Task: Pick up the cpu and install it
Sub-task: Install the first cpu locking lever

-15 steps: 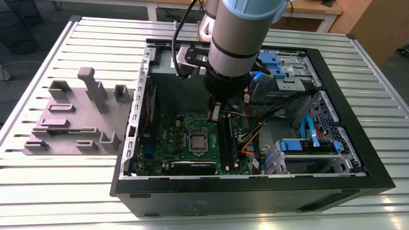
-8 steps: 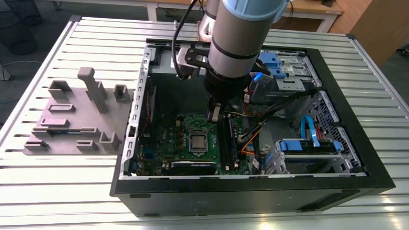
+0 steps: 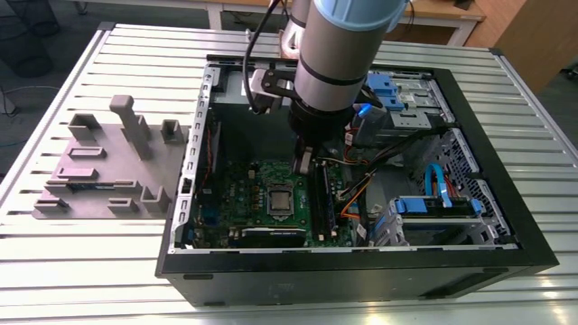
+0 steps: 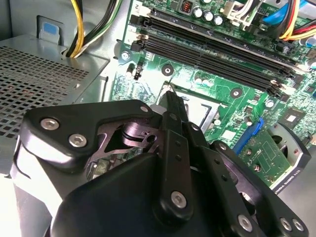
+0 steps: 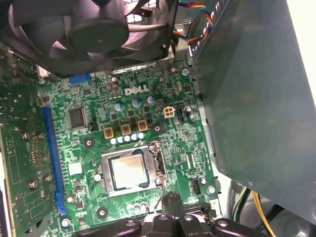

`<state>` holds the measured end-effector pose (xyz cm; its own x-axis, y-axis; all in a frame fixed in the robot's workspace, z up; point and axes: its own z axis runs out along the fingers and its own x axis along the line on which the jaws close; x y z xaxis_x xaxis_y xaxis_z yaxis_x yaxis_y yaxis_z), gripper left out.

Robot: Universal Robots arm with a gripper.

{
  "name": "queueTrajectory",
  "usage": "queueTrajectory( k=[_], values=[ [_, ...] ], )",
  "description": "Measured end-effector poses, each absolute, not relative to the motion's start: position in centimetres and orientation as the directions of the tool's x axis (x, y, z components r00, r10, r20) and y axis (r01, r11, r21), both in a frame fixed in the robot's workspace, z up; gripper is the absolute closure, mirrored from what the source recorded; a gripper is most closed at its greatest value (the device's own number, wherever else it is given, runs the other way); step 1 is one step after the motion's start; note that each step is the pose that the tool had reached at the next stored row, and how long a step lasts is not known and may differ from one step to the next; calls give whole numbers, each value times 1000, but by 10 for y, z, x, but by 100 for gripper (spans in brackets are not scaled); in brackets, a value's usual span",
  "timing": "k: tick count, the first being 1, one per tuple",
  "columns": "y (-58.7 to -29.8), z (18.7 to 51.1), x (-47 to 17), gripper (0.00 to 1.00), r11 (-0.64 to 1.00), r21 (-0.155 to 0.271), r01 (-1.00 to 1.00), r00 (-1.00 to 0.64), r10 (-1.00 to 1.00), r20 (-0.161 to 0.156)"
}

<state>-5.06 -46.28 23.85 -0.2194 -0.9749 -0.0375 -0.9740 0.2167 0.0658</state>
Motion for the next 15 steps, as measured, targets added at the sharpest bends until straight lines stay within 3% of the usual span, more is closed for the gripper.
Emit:
queueTrajectory(
  k=[15],
  values=[
    [-477,233,-51,90,161,66,-985,-163,-986,-36]
  ],
)
